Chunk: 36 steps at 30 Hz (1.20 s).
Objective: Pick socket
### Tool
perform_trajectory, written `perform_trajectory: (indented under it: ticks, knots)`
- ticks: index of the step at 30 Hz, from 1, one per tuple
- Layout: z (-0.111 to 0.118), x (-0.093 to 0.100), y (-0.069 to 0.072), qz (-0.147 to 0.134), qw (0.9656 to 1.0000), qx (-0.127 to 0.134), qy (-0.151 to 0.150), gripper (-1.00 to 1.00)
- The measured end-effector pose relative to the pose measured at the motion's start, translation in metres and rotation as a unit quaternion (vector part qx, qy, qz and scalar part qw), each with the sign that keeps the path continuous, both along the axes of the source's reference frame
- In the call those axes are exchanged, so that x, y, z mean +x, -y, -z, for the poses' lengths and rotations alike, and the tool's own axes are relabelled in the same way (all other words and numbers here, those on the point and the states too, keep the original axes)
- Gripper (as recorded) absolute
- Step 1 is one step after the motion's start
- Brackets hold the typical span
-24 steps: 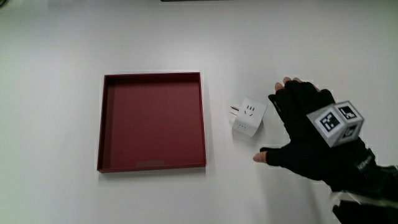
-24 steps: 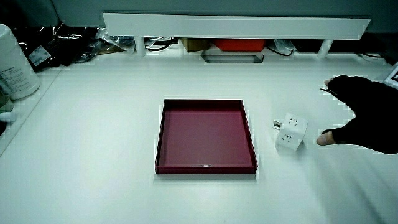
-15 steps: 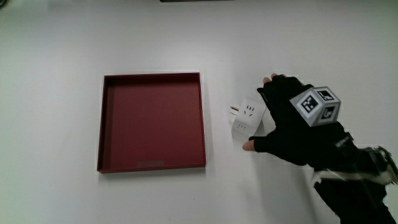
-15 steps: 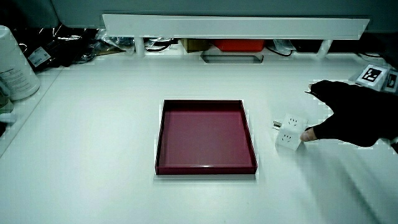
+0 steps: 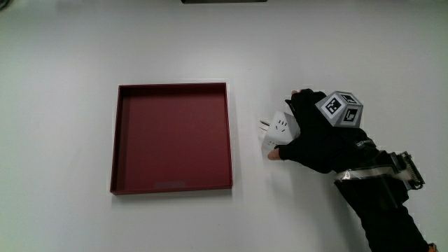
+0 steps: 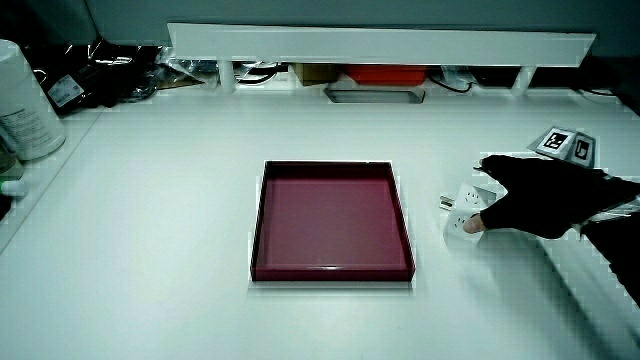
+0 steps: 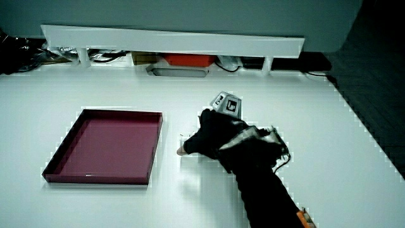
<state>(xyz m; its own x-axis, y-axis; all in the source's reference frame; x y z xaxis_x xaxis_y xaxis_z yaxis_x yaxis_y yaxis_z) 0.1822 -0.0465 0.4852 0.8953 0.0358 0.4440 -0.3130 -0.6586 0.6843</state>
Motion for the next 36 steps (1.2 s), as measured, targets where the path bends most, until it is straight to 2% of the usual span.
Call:
perform_trajectory:
  ticks: [7, 12, 18, 22, 25, 29, 34, 36]
  knots:
    - [-0.023, 0.005, 0.001, -0.015, 0.9997, -0.020, -0.003, 0.00]
    - [-0.031, 0.005, 0.001, -0.024, 0.9992, -0.032, 0.005, 0.00]
    - [-0.037, 0.006, 0.001, -0.027, 0.9993, -0.025, 0.011, 0.00]
    - [-0.037, 0.006, 0.001, -0.033, 0.9991, -0.019, 0.020, 0.25]
    - [-0.035, 0.007, 0.000, -0.040, 0.9989, 0.007, 0.023, 0.44]
    - [-0.034, 0.008, -0.001, -0.054, 0.9975, 0.028, 0.036, 0.69]
    - [-0.032, 0.007, -0.002, -0.054, 0.9971, 0.037, 0.038, 1.00]
    - [-0.027, 0.006, -0.002, -0.050, 0.9969, 0.038, 0.046, 1.00]
